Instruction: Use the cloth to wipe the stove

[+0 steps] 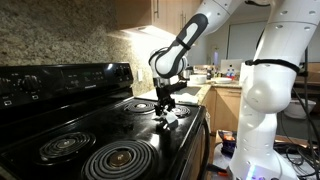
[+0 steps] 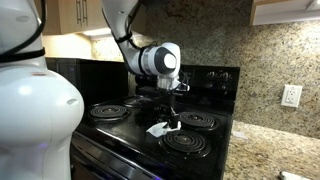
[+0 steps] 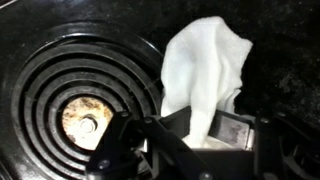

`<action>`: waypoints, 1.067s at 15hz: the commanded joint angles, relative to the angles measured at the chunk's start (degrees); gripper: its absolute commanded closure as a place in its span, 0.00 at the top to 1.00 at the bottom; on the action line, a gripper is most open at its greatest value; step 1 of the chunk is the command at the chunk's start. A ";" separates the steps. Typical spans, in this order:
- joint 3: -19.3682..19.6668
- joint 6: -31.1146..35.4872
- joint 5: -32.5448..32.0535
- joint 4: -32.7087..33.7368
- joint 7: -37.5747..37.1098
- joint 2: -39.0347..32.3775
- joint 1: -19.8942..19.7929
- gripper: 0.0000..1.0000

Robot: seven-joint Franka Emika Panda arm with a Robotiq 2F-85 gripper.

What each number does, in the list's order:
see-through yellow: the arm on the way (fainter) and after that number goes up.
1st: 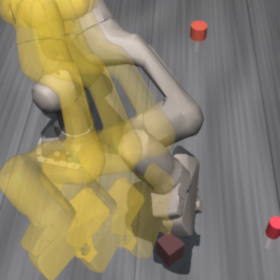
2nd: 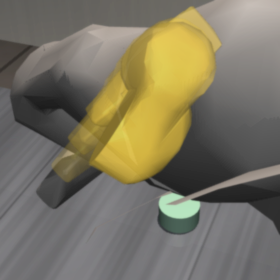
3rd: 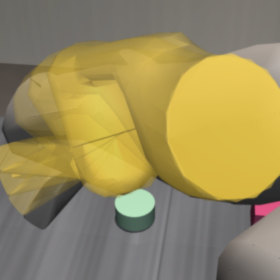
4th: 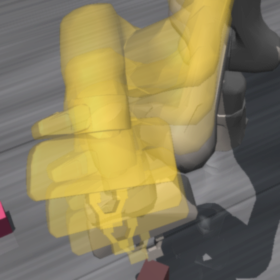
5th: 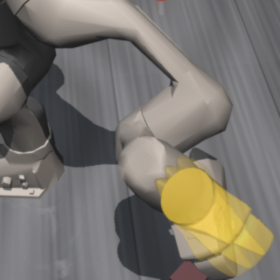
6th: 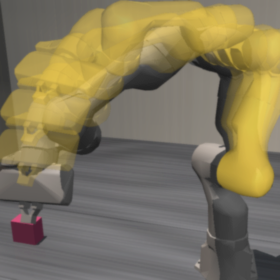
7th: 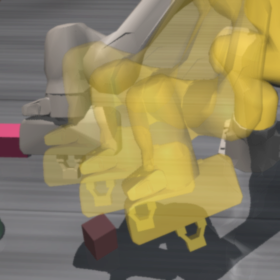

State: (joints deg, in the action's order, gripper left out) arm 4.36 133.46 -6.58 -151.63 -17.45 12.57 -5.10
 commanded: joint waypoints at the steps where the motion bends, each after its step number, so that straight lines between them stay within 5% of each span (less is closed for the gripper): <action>1: -1.06 -0.16 -2.95 -1.43 -1.49 3.97 -2.23 0.08; 16: -4.75 2.54 0.34 7.48 -0.71 -9.09 2.18 0.08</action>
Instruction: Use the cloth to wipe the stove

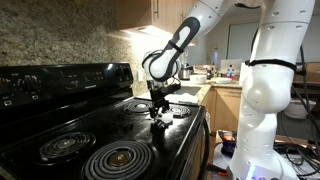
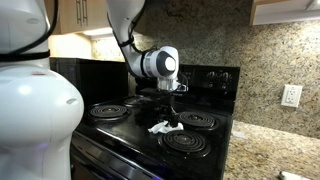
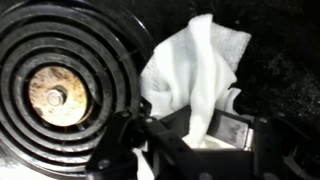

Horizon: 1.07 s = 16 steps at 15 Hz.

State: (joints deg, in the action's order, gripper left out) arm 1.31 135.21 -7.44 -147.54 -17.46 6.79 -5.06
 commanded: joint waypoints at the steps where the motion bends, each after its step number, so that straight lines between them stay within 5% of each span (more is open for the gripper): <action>1: -2.45 0.86 1.36 4.84 -0.80 -4.18 3.15 0.08; 8: -6.78 -0.56 -0.11 18.91 -2.68 -12.39 9.87 0.08; 16: -6.49 -3.38 -3.47 36.40 -6.35 -23.17 16.35 0.08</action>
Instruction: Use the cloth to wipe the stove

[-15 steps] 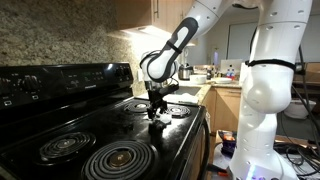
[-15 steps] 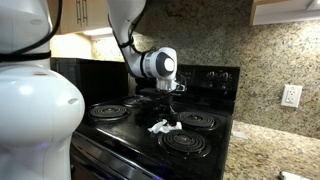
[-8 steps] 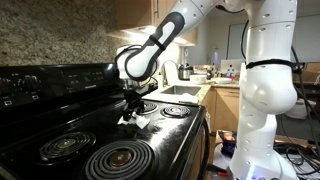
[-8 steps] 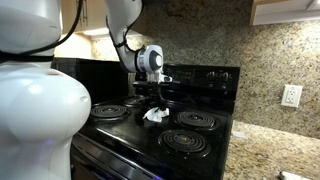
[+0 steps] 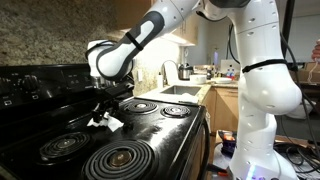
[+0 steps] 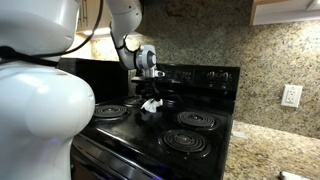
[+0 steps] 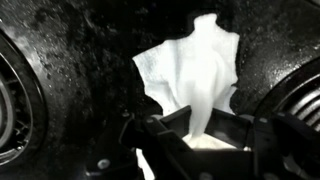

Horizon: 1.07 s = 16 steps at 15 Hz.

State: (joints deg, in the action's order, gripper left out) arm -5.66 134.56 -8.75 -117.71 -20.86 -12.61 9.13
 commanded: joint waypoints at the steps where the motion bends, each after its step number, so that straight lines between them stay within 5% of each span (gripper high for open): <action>1: 0.42 -3.55 -1.96 8.45 -2.82 -4.89 2.83 0.08; 7: 0.29 -5.27 -0.25 11.25 -1.03 -8.28 5.03 0.08; 16: -1.12 -2.49 2.53 1.78 1.31 -4.28 4.59 0.08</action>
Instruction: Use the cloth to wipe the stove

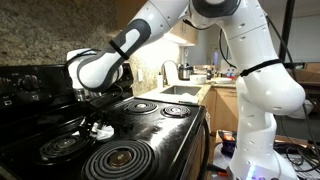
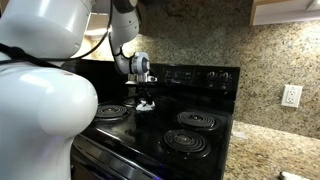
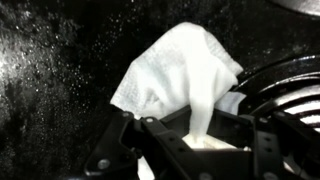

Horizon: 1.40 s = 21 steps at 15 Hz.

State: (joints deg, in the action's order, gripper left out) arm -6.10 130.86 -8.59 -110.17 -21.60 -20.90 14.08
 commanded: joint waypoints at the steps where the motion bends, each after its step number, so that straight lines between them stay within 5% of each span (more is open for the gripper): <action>1: -0.97 1.72 3.01 -7.32 2.33 4.80 -0.58 0.08; 10: -0.01 3.33 8.86 -20.67 4.04 12.86 -3.63 0.08; 21: 10.75 1.54 -0.77 -23.07 1.39 14.83 -13.09 0.08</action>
State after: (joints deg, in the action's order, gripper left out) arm 3.15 132.43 -7.11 -131.12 -20.12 -7.69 3.27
